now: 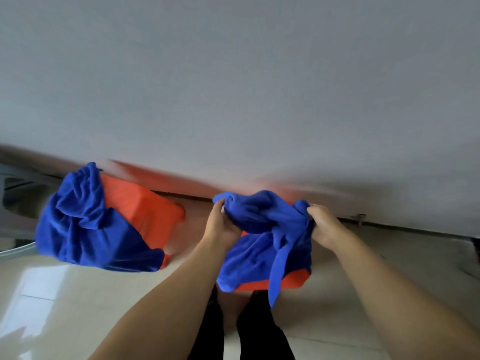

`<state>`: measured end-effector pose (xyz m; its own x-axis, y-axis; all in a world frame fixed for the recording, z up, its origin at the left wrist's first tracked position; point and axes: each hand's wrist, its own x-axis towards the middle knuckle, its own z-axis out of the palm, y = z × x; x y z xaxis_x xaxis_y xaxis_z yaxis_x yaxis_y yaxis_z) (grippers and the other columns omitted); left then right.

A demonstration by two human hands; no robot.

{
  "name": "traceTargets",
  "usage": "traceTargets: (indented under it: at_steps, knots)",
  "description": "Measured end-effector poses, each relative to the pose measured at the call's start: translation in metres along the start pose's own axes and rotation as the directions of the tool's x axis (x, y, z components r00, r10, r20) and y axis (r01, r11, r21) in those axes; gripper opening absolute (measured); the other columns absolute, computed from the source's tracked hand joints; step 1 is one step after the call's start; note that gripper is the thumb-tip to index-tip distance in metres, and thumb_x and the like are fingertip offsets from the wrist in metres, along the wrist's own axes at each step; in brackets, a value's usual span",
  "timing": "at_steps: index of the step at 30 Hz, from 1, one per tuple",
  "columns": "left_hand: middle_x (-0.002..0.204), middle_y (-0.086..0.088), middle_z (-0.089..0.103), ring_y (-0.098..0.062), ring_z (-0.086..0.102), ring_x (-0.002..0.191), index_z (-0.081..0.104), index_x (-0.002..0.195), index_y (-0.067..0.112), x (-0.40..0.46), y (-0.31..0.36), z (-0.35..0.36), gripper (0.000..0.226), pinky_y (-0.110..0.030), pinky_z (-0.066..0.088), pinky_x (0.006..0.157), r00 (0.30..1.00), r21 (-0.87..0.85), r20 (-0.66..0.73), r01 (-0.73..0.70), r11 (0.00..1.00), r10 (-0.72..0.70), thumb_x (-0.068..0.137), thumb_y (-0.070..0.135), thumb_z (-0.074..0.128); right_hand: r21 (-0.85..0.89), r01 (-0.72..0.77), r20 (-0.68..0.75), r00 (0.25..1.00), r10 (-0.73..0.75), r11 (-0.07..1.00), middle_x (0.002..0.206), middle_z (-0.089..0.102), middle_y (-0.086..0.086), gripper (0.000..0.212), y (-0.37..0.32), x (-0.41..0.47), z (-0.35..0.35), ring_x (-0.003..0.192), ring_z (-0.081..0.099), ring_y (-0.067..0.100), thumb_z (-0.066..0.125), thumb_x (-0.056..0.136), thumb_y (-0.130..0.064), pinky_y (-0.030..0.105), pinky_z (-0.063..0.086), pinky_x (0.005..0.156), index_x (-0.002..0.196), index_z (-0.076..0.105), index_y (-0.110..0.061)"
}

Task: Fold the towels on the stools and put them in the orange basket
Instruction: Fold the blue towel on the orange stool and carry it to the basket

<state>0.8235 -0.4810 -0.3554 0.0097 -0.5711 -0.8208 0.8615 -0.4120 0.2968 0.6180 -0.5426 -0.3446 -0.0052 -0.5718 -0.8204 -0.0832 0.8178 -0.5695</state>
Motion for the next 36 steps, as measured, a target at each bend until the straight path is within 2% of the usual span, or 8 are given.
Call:
traceTargets:
  at_steps: [6, 12, 16, 19, 25, 29, 32, 36]
  knots:
    - [0.1, -0.018, 0.07, -0.026, 0.07, 0.09, 0.07, 0.098, 0.0, -0.074, 0.038, 0.036, 0.046, -0.033, 0.055, 0.085, 0.961, 0.068, 0.274, 0.018, 0.998, -0.036, 0.096, 0.038, 0.043, -0.071, -0.076, 0.216, 0.972, 0.089, 0.995, 0.091, 0.074, 0.008, 0.044, -0.023, -0.063, -0.002, 0.087, 0.068, 0.022, 0.058, 0.083, -0.056, 0.035, 0.05, 0.087, 0.087, 0.073, -0.015]
    - [0.099, -0.013, 0.068, -0.025, 0.066, 0.097, 0.068, 0.097, 0.002, -0.119, 0.056, 0.041, 0.045, -0.033, 0.055, 0.087, 0.826, -0.013, 0.563, -0.017, 1.0, 0.022, 0.057, 0.013, 0.086, -0.226, 0.038, 0.338, 0.94, 0.041, 0.973, 0.092, 0.069, 0.008, 0.016, -0.017, -0.108, 0.021, 0.088, 0.063, 0.02, 0.051, 0.095, -0.016, 0.031, 0.05, 0.084, 0.098, 0.065, -0.009]
    - [0.101, -0.016, 0.068, -0.028, 0.07, 0.092, 0.065, 0.101, -0.003, -0.133, 0.073, 0.024, 0.055, -0.037, 0.059, 0.081, 0.753, -0.144, 0.649, -0.018, 0.989, 0.108, 0.051, 0.001, 0.088, 0.17, 0.241, 0.392, 0.873, -0.29, 0.956, 0.091, 0.061, 0.019, 0.024, -0.03, -0.133, 0.032, 0.091, 0.054, 0.031, 0.045, 0.084, 0.008, 0.034, 0.044, 0.072, 0.092, 0.065, -0.003]
    - [0.094, -0.012, 0.071, -0.023, 0.071, 0.09, 0.071, 0.092, 0.001, -0.134, 0.089, 0.016, 0.046, -0.032, 0.057, 0.084, 0.73, -0.163, 0.664, -0.071, 0.984, 0.162, 0.049, 0.003, 0.089, 0.465, 0.295, 0.41, 0.764, -0.498, 0.835, 0.09, 0.06, 0.016, 0.017, -0.047, -0.157, 0.04, 0.088, 0.058, 0.027, 0.07, 0.071, -0.007, 0.033, 0.049, 0.073, 0.085, 0.061, -0.007]
    - [0.108, -0.018, 0.048, -0.029, 0.044, 0.102, 0.05, 0.106, -0.008, -0.144, 0.077, 0.04, 0.055, -0.034, 0.045, 0.086, 0.769, 0.339, 0.638, -0.257, 0.905, -0.02, 0.089, 0.044, 0.053, 0.618, 0.322, 0.522, 0.515, -0.68, 0.717, 0.08, 0.042, 0.01, 0.012, -0.083, -0.202, 0.078, 0.085, 0.048, 0.029, 0.056, 0.081, -0.011, 0.046, 0.047, 0.088, 0.084, 0.044, -0.012]
    - [0.124, -0.018, 0.062, -0.033, 0.058, 0.117, 0.055, 0.124, 0.0, -0.146, 0.057, 0.038, 0.062, -0.035, 0.048, 0.088, 0.834, 0.7, 0.504, -0.244, 0.671, -0.223, 0.094, 0.053, 0.046, 0.515, 0.444, 0.468, 0.571, -0.675, 0.733, 0.074, 0.046, 0.007, 0.014, -0.1, -0.218, 0.083, 0.075, 0.047, 0.023, 0.058, 0.079, -0.012, 0.039, 0.041, 0.081, 0.084, 0.044, -0.012]
    - [0.122, -0.011, 0.066, -0.019, 0.065, 0.107, 0.064, 0.119, 0.008, -0.148, 0.063, 0.031, 0.048, -0.029, 0.05, 0.088, 0.85, 0.733, 0.437, -0.147, 0.664, -0.294, 0.093, 0.046, 0.049, 0.349, 0.587, 0.279, 0.679, -0.679, 0.73, 0.07, 0.059, 0.001, 0.022, -0.116, -0.227, 0.072, 0.064, 0.06, 0.013, 0.043, 0.086, 0.003, 0.026, 0.048, 0.062, 0.09, 0.053, -0.015]
    - [0.118, -0.015, 0.067, -0.025, 0.066, 0.103, 0.065, 0.116, 0.008, -0.153, 0.094, 0.035, 0.047, -0.035, 0.048, 0.094, 0.848, 0.658, 0.455, -0.115, 0.745, -0.271, 0.076, 0.031, 0.07, -0.137, 0.697, 0.035, 0.713, -0.7, 0.704, 0.088, 0.062, 0.003, 0.039, -0.129, -0.227, 0.045, 0.081, 0.059, 0.018, 0.038, 0.081, 0.01, 0.027, 0.045, 0.07, 0.102, 0.056, -0.018]
